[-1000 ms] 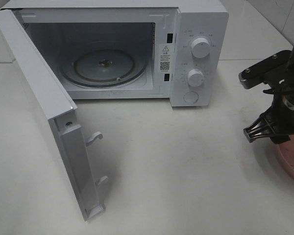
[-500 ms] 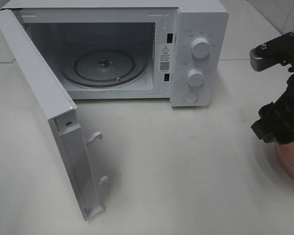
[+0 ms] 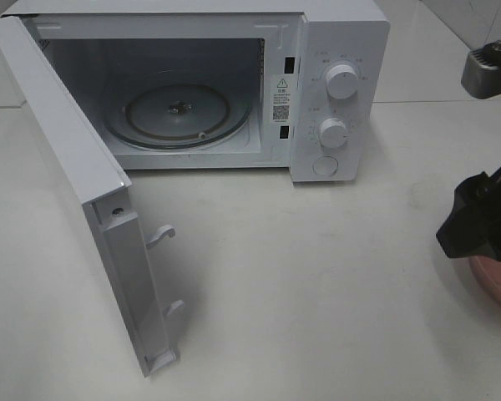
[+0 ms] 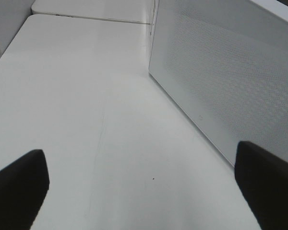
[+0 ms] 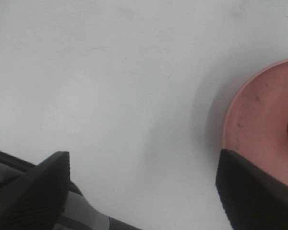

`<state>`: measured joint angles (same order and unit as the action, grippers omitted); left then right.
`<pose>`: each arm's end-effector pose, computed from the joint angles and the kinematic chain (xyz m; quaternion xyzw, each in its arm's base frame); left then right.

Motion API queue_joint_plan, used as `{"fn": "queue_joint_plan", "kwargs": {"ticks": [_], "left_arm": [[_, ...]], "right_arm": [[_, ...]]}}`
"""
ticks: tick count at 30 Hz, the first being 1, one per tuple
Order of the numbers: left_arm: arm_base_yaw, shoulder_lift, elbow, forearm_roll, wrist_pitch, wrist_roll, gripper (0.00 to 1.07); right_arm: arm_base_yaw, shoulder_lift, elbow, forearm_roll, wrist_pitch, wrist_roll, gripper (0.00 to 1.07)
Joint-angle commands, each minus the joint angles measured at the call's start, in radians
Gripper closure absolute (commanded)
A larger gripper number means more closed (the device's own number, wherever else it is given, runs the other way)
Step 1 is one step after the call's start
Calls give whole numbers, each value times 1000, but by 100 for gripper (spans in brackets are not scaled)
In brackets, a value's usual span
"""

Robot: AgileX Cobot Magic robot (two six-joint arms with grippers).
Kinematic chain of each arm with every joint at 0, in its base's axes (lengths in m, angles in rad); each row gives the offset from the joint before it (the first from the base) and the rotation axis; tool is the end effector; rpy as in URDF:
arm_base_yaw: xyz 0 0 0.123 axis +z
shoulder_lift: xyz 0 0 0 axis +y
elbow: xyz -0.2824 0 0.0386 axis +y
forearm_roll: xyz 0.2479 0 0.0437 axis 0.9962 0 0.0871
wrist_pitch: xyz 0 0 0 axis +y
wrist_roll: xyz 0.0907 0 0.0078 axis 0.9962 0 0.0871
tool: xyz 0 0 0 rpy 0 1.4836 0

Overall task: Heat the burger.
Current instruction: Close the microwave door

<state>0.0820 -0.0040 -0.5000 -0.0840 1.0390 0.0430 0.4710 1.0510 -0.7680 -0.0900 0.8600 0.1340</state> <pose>-0.0042 -0.0070 0.2792 -0.0152 0.8456 -0.0087 0.5336 0.1706 0.0799 0.2810 -0.1814 0.9491 0.0372 0.2549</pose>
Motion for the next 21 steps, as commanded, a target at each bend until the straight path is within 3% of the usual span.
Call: {"fn": "queue_joint_plan", "kwargs": {"ticks": [1, 16, 21], "left_arm": [[2, -21, 5, -2, -2, 0, 9], [2, -21, 5, -2, -2, 0, 9], [2, -21, 5, -2, -2, 0, 9]], "right_arm": [[-1, -59, -7, 56, 40, -55, 27], [-1, -353, -1, 66, 181, -94, 31], [-8, -549, 92, 58, 188, -101, 31]]}}
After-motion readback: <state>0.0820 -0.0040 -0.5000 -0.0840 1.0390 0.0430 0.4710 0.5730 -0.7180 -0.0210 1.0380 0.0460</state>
